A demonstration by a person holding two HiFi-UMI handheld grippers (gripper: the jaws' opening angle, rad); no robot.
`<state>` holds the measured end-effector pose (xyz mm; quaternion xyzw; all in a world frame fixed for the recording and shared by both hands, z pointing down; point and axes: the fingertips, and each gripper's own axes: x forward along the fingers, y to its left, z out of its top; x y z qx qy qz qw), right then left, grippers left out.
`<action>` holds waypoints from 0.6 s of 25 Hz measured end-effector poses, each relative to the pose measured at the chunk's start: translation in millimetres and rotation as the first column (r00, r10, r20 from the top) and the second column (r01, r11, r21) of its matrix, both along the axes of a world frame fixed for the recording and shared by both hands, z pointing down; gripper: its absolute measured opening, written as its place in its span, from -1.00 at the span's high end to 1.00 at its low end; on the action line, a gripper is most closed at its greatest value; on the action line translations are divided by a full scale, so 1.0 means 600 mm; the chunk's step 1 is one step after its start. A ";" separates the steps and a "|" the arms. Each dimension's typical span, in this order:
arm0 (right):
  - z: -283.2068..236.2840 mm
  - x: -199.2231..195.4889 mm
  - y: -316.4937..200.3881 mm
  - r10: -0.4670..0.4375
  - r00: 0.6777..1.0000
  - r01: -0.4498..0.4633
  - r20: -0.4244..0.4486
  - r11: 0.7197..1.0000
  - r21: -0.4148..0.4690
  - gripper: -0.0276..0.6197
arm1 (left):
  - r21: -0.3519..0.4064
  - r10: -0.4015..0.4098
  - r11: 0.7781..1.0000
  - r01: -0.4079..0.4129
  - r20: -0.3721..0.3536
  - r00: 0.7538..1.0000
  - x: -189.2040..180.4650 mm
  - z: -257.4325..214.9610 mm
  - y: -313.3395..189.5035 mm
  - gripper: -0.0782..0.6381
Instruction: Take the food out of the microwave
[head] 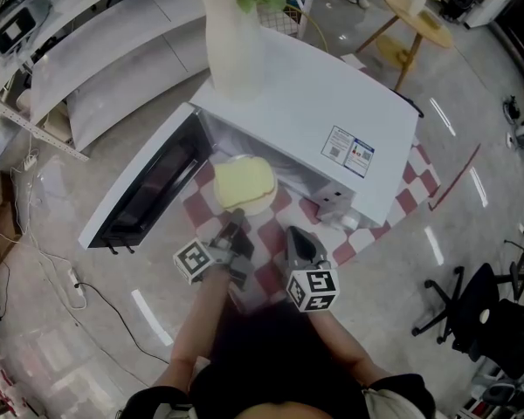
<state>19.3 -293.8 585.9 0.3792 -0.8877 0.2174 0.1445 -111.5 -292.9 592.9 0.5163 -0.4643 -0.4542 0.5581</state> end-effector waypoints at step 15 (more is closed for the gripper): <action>-0.009 -0.034 0.014 -0.080 0.997 0.080 0.009 0.997 0.012 0.91 | 0.024 -0.100 0.995 0.100 -0.002 0.995 -0.039 -0.017 0.046 0.71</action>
